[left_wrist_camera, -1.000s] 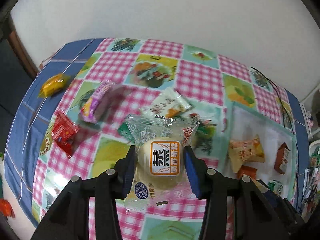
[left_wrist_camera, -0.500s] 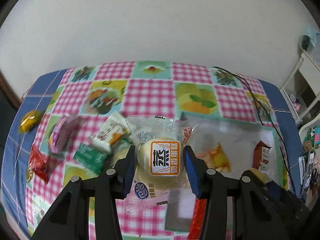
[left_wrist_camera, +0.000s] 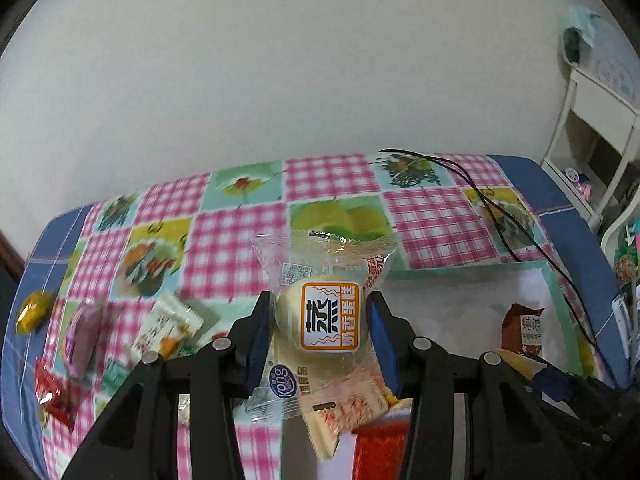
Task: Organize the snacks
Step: 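Lower both tools into the tray and open them to release the bun and jelly cup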
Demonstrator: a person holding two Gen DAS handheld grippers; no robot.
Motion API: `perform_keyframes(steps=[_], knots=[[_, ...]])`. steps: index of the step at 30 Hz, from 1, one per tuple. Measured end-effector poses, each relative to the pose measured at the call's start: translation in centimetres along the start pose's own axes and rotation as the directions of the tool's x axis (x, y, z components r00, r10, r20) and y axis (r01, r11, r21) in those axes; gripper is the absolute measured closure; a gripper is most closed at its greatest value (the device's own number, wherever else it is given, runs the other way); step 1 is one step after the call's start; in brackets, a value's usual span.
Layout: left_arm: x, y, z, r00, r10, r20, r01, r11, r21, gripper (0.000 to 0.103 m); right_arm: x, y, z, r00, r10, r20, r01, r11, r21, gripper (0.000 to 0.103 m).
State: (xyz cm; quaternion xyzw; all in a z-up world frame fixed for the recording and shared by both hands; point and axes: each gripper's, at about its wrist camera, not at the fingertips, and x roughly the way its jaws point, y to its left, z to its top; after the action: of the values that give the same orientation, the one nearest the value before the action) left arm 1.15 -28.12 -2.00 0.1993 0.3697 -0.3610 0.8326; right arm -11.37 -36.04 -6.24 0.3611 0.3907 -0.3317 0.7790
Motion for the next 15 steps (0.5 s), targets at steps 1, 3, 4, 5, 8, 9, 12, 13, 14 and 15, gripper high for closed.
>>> perform_keyframes(steps=[1,3,4,5,8,9,12,13,14,15], knots=[[0.3,-0.2,0.0,1.0,0.001,0.003,-0.001,1.0,0.008,0.055,0.3,-0.1,0.2,1.0,-0.002,-0.002,0.002,1.0,0.001,0.057],[0.9,-0.6,-0.1,1.0,0.003,0.005,-0.003,1.0,0.024,0.055,0.8,-0.3,0.5,1.0,-0.005,-0.002,0.005,1.0,0.005,0.057],[1.2,-0.6,-0.1,1.0,0.002,0.005,-0.002,1.0,0.025,0.055,1.1,-0.4,0.6,1.0,-0.005,0.0,0.005,1.0,0.006,0.057],[1.5,-0.6,-0.1,1.0,-0.001,0.005,0.001,1.0,0.022,0.055,1.3,-0.5,0.8,1.0,-0.005,0.001,0.005,1.0,0.006,0.057],[2.4,-0.4,-0.1,1.0,-0.02,-0.002,0.02,1.0,0.012,0.055,1.8,-0.7,1.2,1.0,-0.005,0.005,0.005,1.0,0.009,0.057],[2.7,-0.4,-0.1,1.0,-0.026,-0.009,0.026,1.0,0.009,0.055,2.0,-0.7,1.3,1.0,-0.005,0.007,0.005,1.0,0.008,0.057],[3.9,-0.2,-0.6,0.999,-0.03,-0.041,0.03,1.0,0.008,0.055,2.6,-0.6,1.6,1.0,-0.008,0.007,0.008,1.0,0.003,0.057],[4.3,-0.1,-0.8,0.998,-0.033,-0.049,0.033,0.999,0.005,0.055,2.9,-0.5,1.7,1.0,-0.006,0.007,0.006,1.0,0.002,0.057],[4.5,-0.1,-0.9,0.998,-0.039,-0.055,0.039,0.999,0.004,0.055,3.1,-0.5,1.8,1.0,-0.003,0.006,0.003,1.0,0.001,0.057],[4.8,-0.1,-1.1,0.997,-0.044,-0.064,0.044,0.999,0.005,0.055,3.3,-0.3,1.8,1.0,-0.005,0.005,0.005,1.0,-0.001,0.057]])
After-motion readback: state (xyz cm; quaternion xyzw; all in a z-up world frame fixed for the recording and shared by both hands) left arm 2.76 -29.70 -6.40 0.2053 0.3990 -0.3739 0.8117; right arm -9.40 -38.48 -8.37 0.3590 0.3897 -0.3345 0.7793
